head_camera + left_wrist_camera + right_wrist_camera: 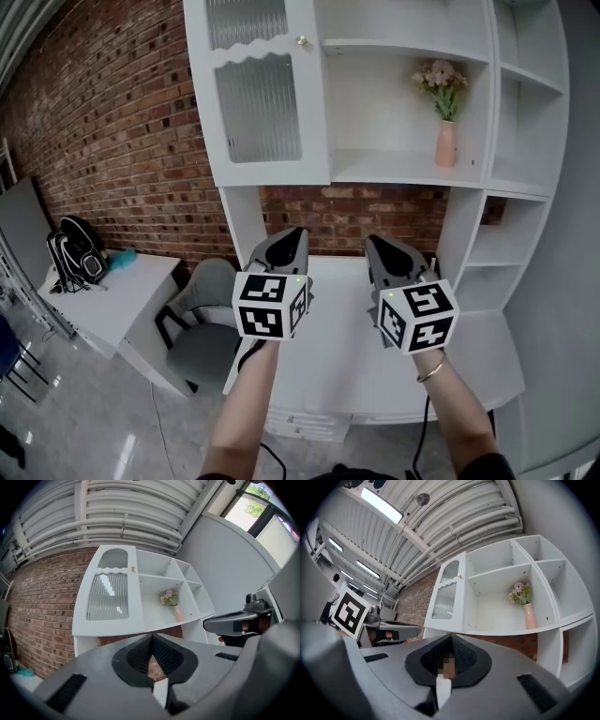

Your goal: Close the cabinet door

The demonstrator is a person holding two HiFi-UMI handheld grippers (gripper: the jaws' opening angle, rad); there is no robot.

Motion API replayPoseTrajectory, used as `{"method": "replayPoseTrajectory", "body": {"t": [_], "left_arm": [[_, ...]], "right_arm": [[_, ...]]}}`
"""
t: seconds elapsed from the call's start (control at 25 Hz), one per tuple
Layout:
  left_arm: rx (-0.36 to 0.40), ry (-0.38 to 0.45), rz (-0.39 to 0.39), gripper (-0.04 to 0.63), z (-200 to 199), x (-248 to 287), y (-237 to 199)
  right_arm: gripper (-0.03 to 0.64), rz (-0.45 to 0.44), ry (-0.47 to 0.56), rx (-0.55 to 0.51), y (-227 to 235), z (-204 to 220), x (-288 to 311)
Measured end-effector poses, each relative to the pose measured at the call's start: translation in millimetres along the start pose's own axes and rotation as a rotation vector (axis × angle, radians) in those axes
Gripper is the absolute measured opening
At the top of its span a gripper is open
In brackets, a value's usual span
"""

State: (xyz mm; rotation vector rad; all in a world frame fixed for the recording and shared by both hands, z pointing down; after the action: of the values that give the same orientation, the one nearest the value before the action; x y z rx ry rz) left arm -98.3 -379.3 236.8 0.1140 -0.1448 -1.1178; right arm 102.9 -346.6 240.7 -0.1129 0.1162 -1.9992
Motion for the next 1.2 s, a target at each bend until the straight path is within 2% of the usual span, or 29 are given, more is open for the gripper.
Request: {"method": "replayPoseTrajectory", "body": {"t": [0.36, 0.96, 1.2], "left_arm": [[-0.028, -0.017, -0.019, 0.009, 24.5, -34.2, 0.9], [-0.086, -0.112, -0.063, 0.009, 92.9, -96.0, -5.0], [-0.110, -0.138, -0.070, 0.009, 108.3, -113.7, -7.2]], "right_arm": [[0.000, -0.007, -0.018, 0.040, -14.6, 15.7, -19.6], [0.000, -0.035, -0.098, 0.130, -51.1, 69.7, -44.4], [0.000, 0.004, -0.118, 0.127, -58.9, 79.2, -55.1]]}}
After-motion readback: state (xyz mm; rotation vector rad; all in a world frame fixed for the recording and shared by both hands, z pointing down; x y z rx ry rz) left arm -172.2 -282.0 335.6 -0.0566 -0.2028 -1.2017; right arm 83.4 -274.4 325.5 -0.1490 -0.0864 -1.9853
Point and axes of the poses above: the fingertips, and each gripper's own axes: x forward along the fingers, y to its right, z out of its underside, the point moved 10 cm from there along -x, backward along the fingers, and after that the axes turned 12 degrees about -y, right-handed, at the moved point
